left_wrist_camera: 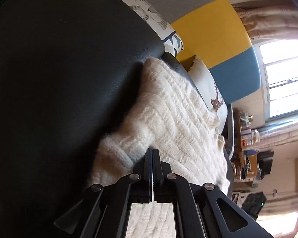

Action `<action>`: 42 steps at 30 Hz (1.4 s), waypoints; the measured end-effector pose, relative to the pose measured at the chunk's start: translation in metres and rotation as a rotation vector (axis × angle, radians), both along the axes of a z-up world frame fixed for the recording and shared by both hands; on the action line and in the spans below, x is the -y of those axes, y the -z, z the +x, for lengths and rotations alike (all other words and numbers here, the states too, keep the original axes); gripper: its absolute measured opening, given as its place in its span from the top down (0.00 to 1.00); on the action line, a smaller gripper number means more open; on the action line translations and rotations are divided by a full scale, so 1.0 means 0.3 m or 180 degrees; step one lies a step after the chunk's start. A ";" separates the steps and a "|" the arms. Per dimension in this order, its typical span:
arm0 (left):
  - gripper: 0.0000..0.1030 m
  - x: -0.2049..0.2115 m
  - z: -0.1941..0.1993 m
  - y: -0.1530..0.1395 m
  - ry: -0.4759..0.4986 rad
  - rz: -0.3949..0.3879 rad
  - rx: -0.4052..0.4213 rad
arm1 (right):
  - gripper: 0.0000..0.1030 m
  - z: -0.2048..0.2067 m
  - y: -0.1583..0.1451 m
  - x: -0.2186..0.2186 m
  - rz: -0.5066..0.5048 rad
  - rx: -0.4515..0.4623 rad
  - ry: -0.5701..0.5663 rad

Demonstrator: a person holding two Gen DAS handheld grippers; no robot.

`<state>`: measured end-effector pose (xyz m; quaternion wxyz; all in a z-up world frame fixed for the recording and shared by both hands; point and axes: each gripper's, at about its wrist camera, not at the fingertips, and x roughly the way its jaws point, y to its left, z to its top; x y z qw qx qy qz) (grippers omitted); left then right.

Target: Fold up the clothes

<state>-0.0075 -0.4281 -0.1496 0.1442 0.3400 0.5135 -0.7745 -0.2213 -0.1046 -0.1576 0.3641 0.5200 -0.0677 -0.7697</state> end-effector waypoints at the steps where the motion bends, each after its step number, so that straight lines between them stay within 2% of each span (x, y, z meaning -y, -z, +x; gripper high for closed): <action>1: 0.96 0.010 0.007 -0.010 -0.0001 -0.0003 -0.0042 | 0.79 0.000 0.000 0.001 -0.0012 0.0002 -0.0004; 7: 0.83 0.067 0.049 -0.068 -0.0007 -0.0019 -0.0292 | 0.77 -0.016 -0.030 0.045 -0.0040 -0.0045 -0.0118; 10: 0.80 0.096 -0.018 -0.090 0.0050 -0.0053 -0.0306 | 0.77 -0.035 -0.042 0.093 0.0106 -0.0125 -0.0203; 14: 0.80 0.094 -0.133 -0.051 0.0299 -0.0242 -0.0024 | 0.77 -0.078 -0.022 0.130 0.0421 -0.0199 -0.0224; 17: 0.80 0.095 -0.172 -0.007 0.0267 -0.0536 0.0285 | 0.79 -0.099 0.004 0.140 0.0522 -0.0198 -0.0254; 19: 0.81 0.103 -0.186 0.053 0.0289 -0.0542 0.0501 | 0.79 -0.103 0.020 0.143 0.0550 -0.0208 -0.0273; 21: 0.81 0.102 -0.179 0.093 0.0314 -0.0574 0.0570 | 0.79 -0.107 0.035 0.147 0.0578 -0.0218 -0.0292; 23: 0.82 0.093 -0.169 0.087 0.0355 -0.0699 0.0528 | 0.79 -0.120 0.041 0.137 0.0510 -0.0149 -0.0281; 26: 0.82 0.086 -0.153 0.050 0.0331 -0.0678 0.0524 | 0.79 -0.125 0.013 0.101 0.0345 -0.0024 -0.0202; 30: 0.80 0.023 -0.083 -0.060 0.0458 -0.0833 0.0182 | 0.77 -0.036 -0.020 0.075 0.0372 -0.0172 -0.0361; 35: 0.78 -0.076 -0.031 -0.021 0.0690 -0.1011 0.0378 | 0.77 0.075 -0.062 0.043 0.0405 -0.0357 -0.0559; 37: 0.78 -0.115 -0.012 -0.002 0.0782 -0.1081 0.0472 | 0.77 0.093 -0.034 0.022 0.0582 -0.0372 -0.0487; 38: 0.78 -0.134 -0.002 0.008 0.0829 -0.1115 0.0519 | 0.77 0.093 -0.010 0.005 0.0617 -0.0324 -0.0431; 40: 0.79 -0.128 0.017 0.052 0.0778 -0.1076 0.0527 | 0.79 0.085 0.033 -0.032 0.0488 -0.0162 -0.0336; 42: 0.79 -0.114 0.030 0.057 0.0740 -0.1014 0.0486 | 0.79 0.081 0.042 -0.057 0.0335 -0.0091 -0.0257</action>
